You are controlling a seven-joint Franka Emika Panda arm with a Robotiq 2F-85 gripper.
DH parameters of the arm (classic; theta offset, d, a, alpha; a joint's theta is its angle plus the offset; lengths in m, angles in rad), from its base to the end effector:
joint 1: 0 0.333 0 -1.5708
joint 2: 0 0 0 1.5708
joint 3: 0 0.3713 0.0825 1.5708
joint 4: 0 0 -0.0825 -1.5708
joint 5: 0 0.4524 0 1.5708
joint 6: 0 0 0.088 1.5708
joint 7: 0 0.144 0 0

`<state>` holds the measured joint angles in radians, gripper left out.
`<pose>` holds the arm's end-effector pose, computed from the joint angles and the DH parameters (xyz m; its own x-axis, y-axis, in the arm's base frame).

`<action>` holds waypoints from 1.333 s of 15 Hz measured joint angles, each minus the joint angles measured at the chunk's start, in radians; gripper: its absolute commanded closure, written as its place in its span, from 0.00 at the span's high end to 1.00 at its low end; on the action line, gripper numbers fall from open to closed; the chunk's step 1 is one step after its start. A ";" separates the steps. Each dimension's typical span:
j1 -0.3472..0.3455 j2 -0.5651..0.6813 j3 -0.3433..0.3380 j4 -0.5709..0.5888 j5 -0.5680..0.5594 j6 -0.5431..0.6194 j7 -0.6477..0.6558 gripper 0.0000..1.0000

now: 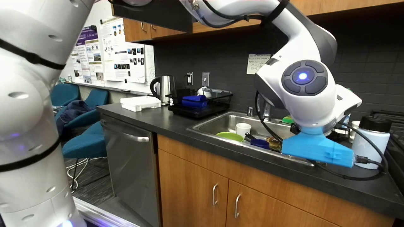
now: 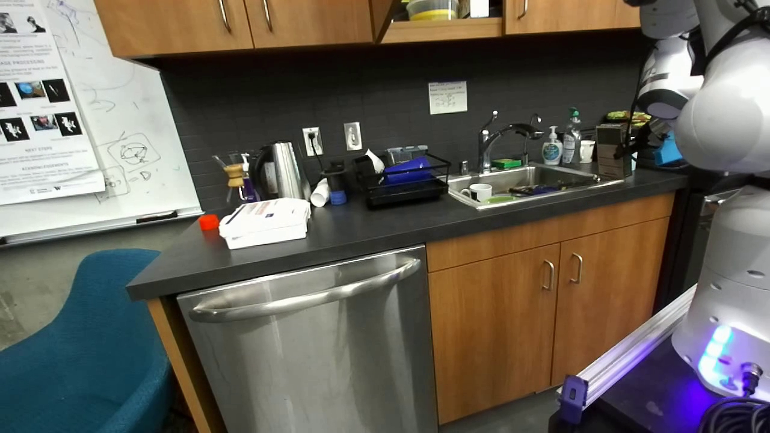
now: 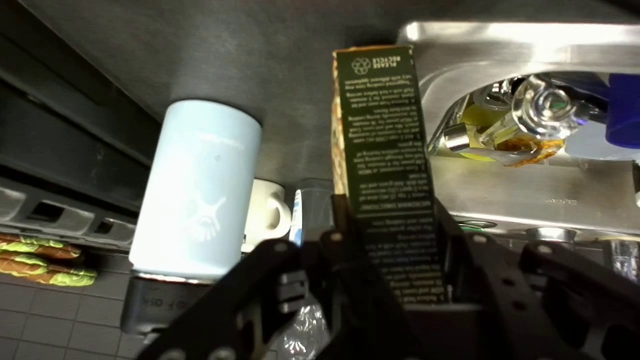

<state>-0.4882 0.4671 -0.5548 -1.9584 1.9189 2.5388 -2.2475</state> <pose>0.3848 -0.6074 0.2597 0.5725 -0.1022 0.8135 -0.3634 -0.9210 0.1401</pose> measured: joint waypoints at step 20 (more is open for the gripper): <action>0.078 -0.452 0.112 -0.179 -0.315 0.070 0.189 0.13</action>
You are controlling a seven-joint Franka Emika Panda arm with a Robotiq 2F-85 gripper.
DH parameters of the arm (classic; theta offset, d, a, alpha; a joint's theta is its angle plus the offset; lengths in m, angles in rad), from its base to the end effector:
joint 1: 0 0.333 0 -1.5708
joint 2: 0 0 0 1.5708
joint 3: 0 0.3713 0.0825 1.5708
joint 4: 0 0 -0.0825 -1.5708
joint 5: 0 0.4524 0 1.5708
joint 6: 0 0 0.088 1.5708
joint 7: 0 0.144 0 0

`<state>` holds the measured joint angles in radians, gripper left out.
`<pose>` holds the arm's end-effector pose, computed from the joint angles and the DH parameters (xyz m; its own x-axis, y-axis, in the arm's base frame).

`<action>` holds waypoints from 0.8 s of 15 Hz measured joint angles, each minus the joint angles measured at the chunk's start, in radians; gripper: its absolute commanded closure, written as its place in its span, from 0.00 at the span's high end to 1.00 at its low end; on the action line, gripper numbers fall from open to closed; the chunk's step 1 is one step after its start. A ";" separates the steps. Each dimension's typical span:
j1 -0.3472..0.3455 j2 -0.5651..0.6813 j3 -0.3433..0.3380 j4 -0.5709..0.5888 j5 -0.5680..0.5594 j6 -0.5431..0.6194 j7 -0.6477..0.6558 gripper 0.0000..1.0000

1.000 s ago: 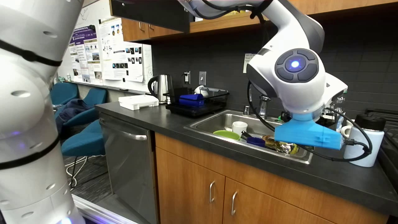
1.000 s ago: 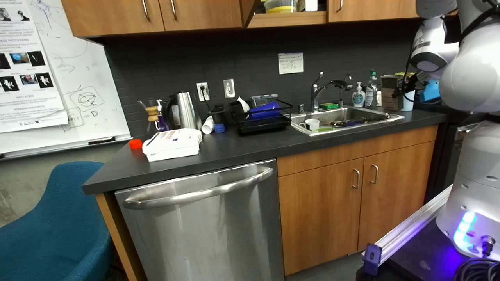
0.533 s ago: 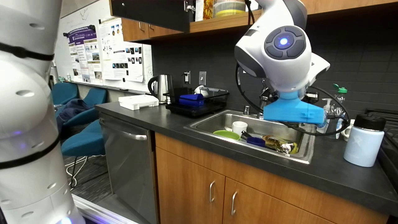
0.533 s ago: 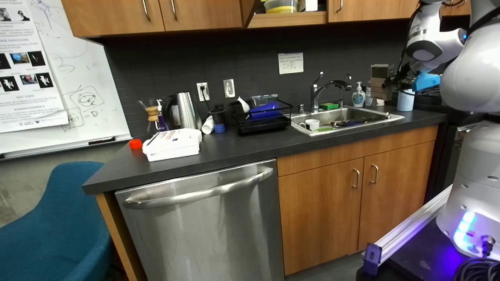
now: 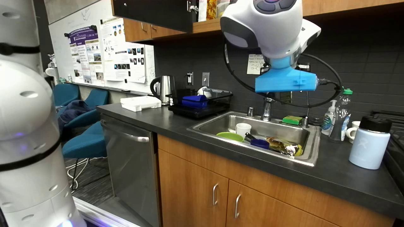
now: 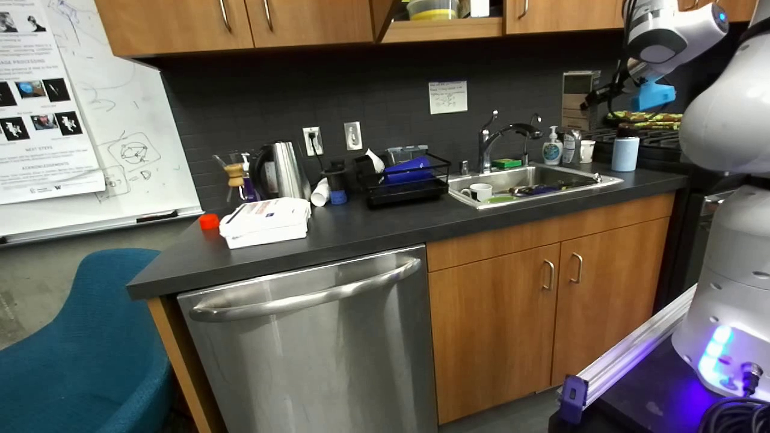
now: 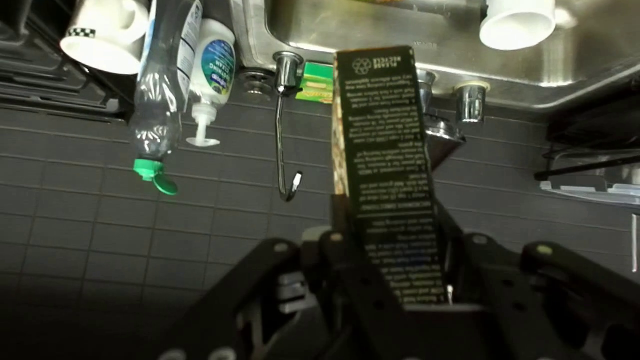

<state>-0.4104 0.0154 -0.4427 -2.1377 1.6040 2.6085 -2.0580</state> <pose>0.4274 -0.4926 0.4312 0.4785 0.0288 0.8776 -0.1774 -0.9757 0.1288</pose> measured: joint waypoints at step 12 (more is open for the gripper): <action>0.091 -0.341 0.258 -0.180 -0.116 0.227 0.170 0.13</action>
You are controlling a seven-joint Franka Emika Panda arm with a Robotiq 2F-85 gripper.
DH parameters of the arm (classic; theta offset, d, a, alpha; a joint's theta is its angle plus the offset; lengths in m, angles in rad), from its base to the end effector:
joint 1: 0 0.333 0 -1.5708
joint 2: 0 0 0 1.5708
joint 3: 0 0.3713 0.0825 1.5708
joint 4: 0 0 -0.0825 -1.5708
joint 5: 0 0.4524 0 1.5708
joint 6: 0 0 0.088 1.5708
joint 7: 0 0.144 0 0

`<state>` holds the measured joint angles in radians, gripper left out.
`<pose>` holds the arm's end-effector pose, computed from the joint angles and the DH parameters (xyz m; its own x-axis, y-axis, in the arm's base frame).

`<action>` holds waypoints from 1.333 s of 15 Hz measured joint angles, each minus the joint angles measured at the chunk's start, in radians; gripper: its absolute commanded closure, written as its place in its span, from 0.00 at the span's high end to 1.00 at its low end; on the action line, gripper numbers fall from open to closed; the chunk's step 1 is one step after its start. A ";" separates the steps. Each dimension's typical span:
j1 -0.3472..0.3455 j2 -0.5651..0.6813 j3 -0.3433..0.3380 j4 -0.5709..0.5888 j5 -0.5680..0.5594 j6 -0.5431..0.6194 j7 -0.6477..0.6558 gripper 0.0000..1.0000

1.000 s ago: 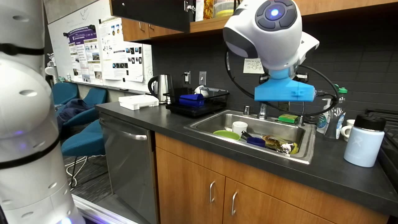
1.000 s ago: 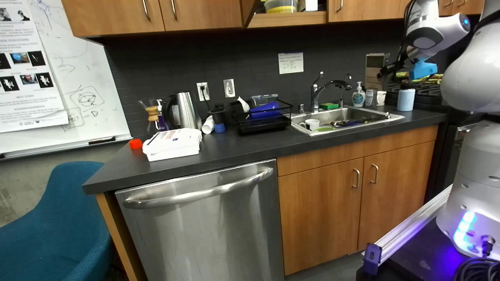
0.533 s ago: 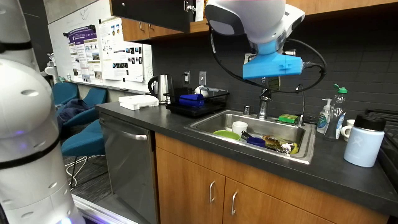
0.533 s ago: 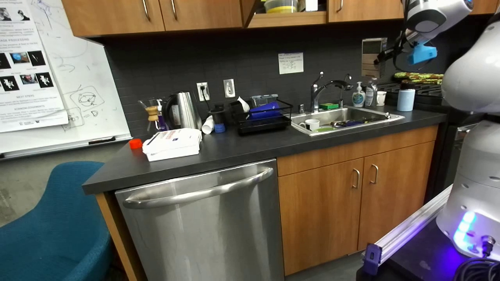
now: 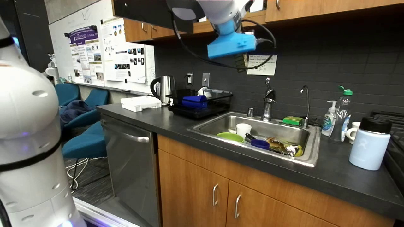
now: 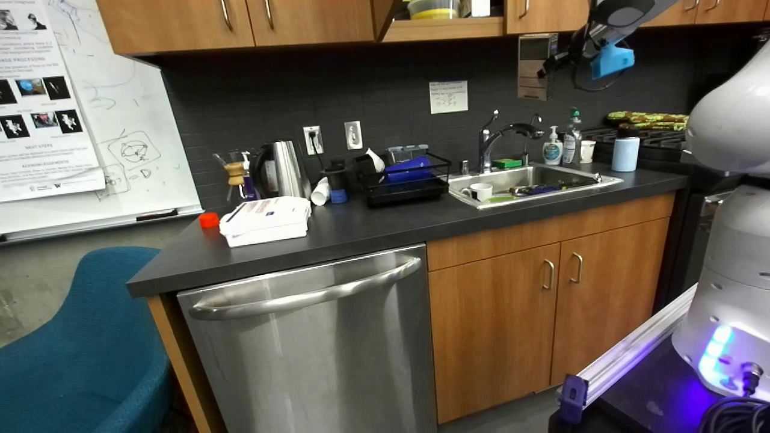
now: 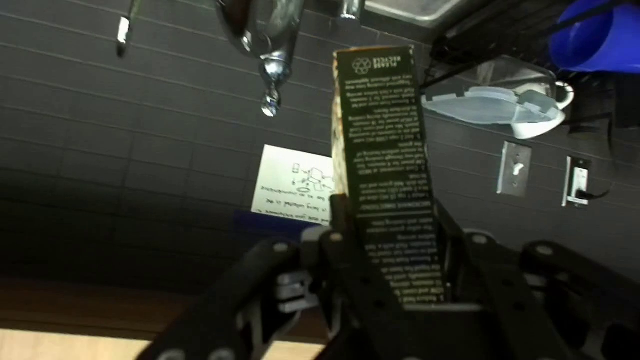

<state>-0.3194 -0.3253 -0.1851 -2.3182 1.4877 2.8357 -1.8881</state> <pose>0.4661 -0.3109 0.5315 0.4145 0.1434 0.8987 -0.0524 -0.9821 0.1809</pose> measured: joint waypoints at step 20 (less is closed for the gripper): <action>0.054 -0.151 0.443 0.030 -0.186 0.164 0.714 0.13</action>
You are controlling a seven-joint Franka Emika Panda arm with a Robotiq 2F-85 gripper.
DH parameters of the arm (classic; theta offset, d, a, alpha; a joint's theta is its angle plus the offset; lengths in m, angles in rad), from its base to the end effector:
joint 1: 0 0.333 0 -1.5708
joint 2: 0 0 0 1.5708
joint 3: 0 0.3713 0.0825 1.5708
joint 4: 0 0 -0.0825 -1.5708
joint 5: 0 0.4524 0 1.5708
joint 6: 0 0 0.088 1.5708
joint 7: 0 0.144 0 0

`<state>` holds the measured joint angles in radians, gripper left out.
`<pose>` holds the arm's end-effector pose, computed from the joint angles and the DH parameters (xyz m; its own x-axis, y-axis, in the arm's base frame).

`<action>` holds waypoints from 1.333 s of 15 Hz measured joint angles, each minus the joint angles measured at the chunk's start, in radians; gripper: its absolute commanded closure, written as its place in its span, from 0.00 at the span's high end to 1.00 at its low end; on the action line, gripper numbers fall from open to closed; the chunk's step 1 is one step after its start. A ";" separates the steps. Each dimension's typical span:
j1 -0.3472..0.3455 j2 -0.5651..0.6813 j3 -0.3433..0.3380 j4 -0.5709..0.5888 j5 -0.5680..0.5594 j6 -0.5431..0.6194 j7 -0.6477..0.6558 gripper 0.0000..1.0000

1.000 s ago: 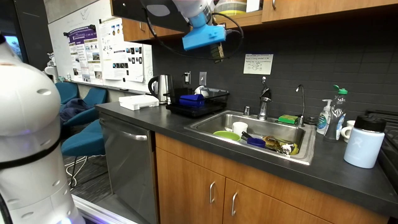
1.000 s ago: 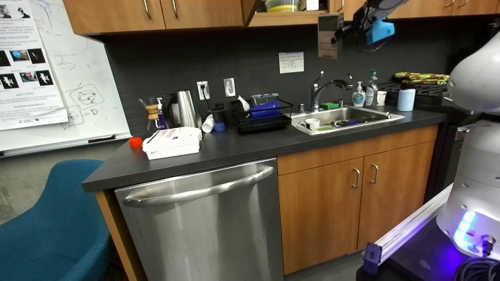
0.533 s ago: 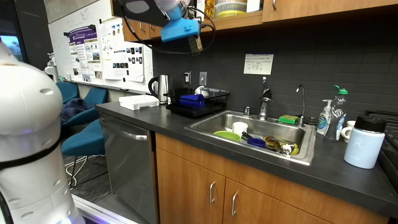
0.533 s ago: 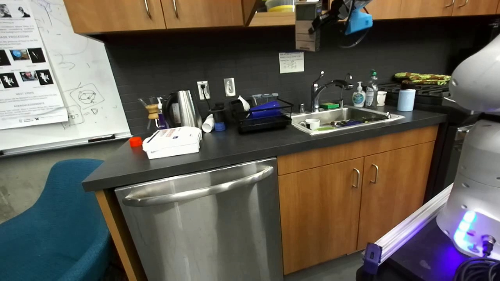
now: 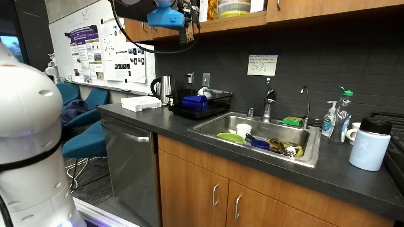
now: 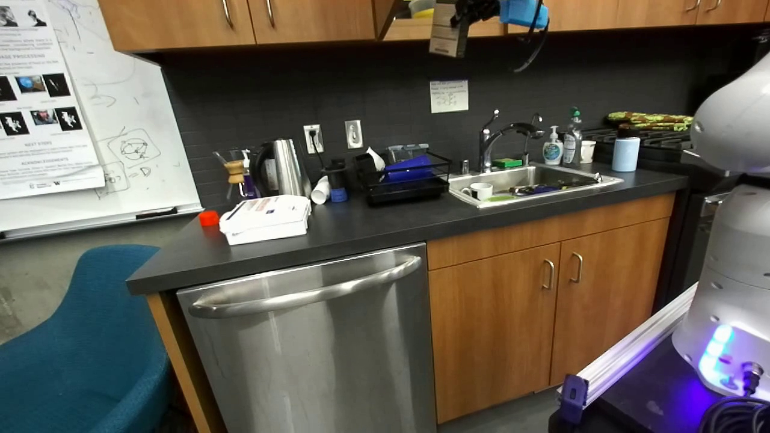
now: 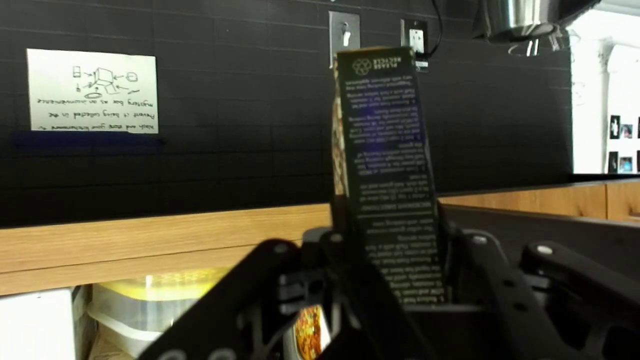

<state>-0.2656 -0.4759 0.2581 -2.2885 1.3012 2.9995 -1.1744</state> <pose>0.5200 -0.0456 0.6511 0.3026 -0.0220 0.9528 0.0589 -0.9974 -0.0417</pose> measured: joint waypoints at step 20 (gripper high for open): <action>-0.190 0.024 0.171 0.231 -0.539 0.131 0.615 0.13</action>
<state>-0.4560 -0.4518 0.4289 -2.0576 0.7624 3.1303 -0.5598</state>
